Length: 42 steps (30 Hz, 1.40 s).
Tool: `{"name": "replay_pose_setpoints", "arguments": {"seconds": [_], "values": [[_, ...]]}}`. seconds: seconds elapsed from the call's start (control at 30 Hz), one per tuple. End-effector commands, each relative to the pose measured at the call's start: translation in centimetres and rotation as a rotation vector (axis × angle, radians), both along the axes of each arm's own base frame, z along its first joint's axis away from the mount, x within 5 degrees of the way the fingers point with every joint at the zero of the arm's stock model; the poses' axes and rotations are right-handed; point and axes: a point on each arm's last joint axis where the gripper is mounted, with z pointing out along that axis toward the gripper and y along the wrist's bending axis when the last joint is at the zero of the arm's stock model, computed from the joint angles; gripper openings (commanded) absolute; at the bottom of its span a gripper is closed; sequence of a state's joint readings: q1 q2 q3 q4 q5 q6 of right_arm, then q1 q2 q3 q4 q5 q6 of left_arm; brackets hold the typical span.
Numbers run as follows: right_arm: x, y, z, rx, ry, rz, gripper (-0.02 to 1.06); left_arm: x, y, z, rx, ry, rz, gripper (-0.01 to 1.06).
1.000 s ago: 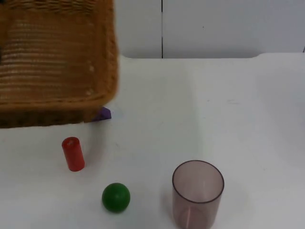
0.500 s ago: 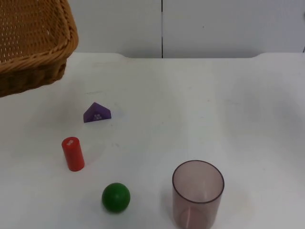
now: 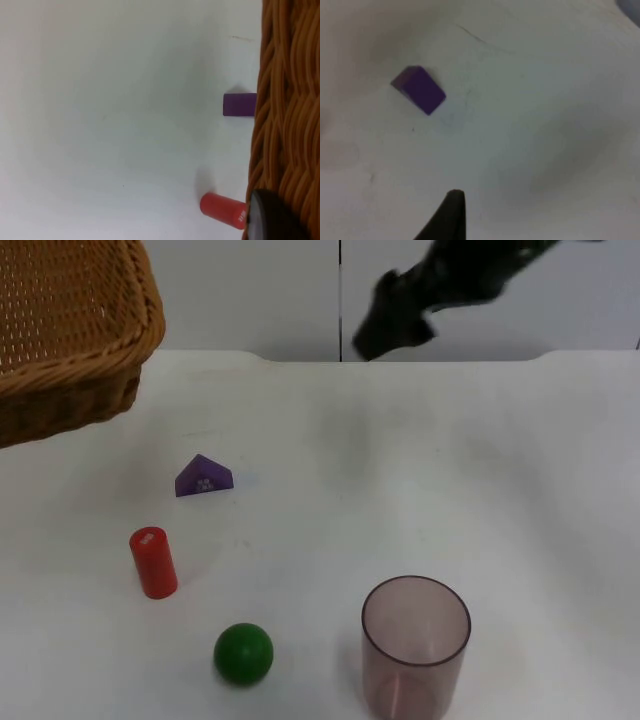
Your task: Pick up the basket with the left hand and place the triangular block into the basket with the right hand.
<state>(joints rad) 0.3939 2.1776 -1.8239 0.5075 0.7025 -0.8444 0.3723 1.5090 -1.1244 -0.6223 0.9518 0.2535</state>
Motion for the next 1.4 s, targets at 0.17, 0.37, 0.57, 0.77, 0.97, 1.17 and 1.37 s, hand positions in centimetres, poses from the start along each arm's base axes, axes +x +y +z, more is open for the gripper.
{"name": "replay_pose_setpoints", "arguments": {"seconds": [0.17, 0.37, 0.57, 0.77, 0.97, 1.17, 1.37], "values": [[2.9, 5.1, -3.7, 0.01, -0.023, 0.127, 1.04, -0.1, -0.1, 0.5, -0.001, -0.027, 0.002, 0.0], [2.4, 9.6, -5.9, 0.097, -0.074, 0.298, 1.04, 0.0, 0.1, 0.5, 0.014, -0.043, 0.0, 0.0], [1.1, 12.3, -8.5, 0.136, -0.089, 0.401, 1.04, 0.1, 0.1, 0.5, 0.019, -0.047, -0.005, 0.0], [0.5, 13.9, -9.9, 0.189, -0.146, 0.458, 1.04, 0.1, 0.0, 0.5, 0.023, -0.048, -0.017, 0.0], [1.1, 14.4, -11.0, 0.27, -0.217, 0.421, 1.04, 0.1, 0.0, 0.5, 0.03, -0.053, -0.026, 0.0], [1.2, 14.6, -12.5, 0.276, -0.178, 0.412, 1.04, 0.2, 0.1, 0.6, 0.041, -0.068, -0.013, 0.0], [1.5, 14.8, -13.7, 0.283, -0.168, 0.402, 1.04, 0.2, 0.1, 0.6, 0.041, -0.068, -0.013, 0.0]]}}
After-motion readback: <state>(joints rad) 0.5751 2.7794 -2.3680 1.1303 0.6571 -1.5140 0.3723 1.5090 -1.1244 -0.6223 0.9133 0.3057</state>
